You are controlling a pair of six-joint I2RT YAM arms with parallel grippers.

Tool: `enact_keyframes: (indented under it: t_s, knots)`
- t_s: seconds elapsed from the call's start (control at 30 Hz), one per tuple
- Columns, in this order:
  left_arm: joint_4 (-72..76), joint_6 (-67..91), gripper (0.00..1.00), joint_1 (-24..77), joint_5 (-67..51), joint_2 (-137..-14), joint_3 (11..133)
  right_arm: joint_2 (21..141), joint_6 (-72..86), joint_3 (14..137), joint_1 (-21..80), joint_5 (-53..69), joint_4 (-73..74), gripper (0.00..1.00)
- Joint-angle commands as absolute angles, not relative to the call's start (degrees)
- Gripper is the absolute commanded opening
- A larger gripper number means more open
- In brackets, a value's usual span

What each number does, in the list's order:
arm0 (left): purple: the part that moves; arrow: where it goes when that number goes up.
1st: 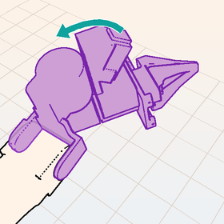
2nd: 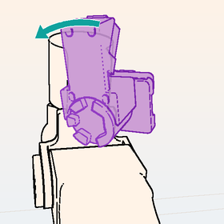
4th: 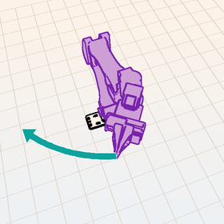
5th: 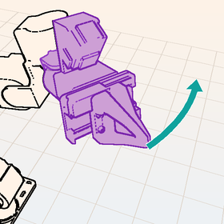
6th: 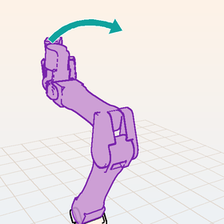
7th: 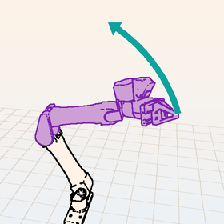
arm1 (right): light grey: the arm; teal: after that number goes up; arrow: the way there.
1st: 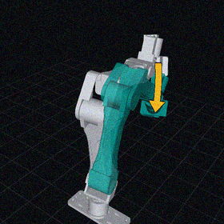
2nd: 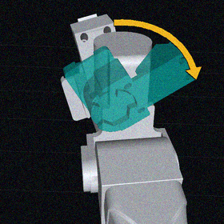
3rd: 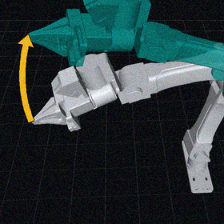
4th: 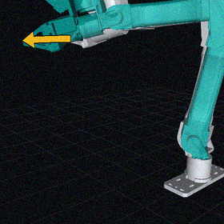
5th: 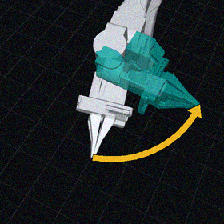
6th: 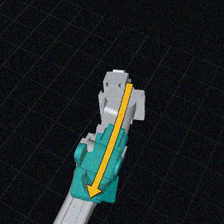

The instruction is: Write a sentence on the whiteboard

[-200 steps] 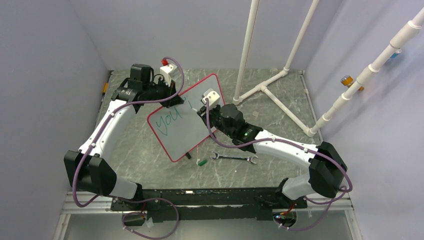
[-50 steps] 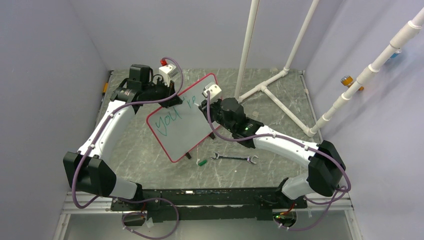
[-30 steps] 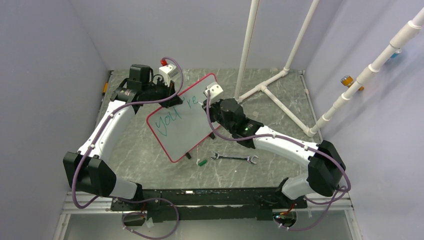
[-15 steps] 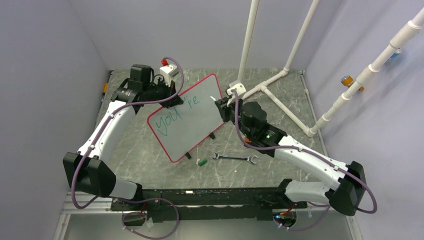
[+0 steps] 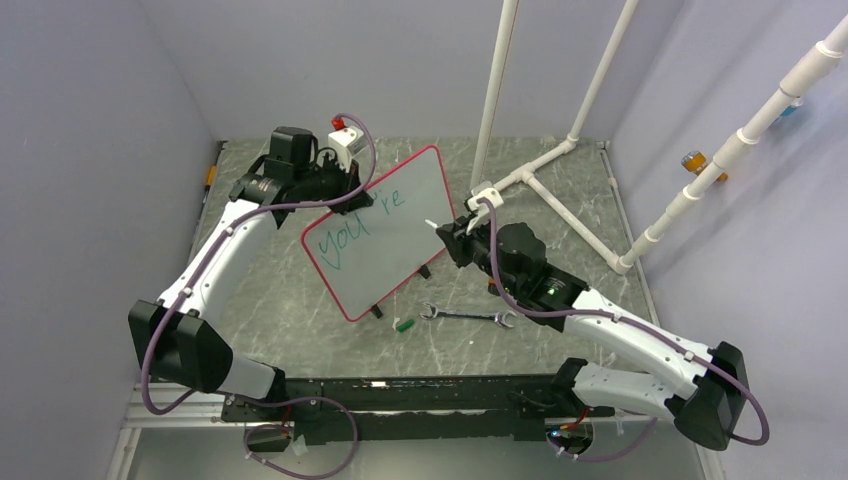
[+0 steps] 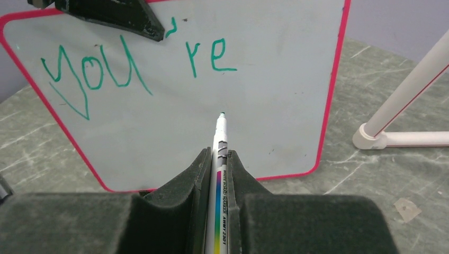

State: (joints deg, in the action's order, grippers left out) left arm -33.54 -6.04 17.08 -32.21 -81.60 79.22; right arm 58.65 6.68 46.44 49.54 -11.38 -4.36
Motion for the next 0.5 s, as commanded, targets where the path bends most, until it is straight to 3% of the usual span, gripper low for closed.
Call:
enact_keyframes:
  t_s: [0.0,0.47]
  knots:
    - [-35.9,-13.1,0.00,17.0,-17.6,-84.0,77.0,56.7,8.3,44.9,49.5,-7.9,-6.2,0.00]
    - [-33.6,-13.4,0.00,17.0,-10.2,-84.8,74.0,60.3,8.7,41.1,53.7,6.1,-11.6,0.00]
